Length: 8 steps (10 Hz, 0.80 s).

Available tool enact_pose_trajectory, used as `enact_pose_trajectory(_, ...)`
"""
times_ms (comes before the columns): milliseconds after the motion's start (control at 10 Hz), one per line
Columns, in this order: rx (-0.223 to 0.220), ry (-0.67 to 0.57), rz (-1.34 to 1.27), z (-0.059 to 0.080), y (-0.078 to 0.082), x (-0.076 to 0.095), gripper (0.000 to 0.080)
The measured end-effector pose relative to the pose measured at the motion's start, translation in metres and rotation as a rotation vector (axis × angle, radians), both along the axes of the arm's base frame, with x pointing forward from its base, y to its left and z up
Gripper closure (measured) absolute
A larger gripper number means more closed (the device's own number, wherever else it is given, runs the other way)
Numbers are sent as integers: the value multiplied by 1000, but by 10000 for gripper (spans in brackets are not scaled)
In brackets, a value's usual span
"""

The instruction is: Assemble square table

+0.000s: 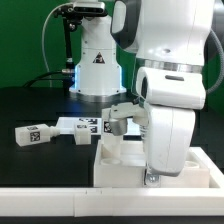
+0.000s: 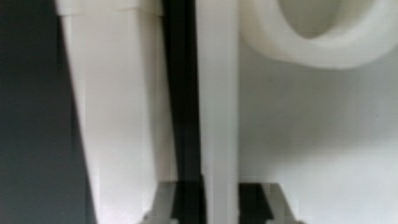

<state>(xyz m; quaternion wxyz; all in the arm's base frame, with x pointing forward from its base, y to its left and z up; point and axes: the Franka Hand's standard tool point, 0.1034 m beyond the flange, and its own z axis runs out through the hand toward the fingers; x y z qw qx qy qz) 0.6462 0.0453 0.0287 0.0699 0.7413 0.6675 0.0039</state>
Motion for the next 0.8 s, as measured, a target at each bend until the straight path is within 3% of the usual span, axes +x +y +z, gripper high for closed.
enact_pose_trajectory(300,-2,21,2,-2,7,1,752)
enact_pose_trajectory(800,-5,26,-8,2,5,3,752)
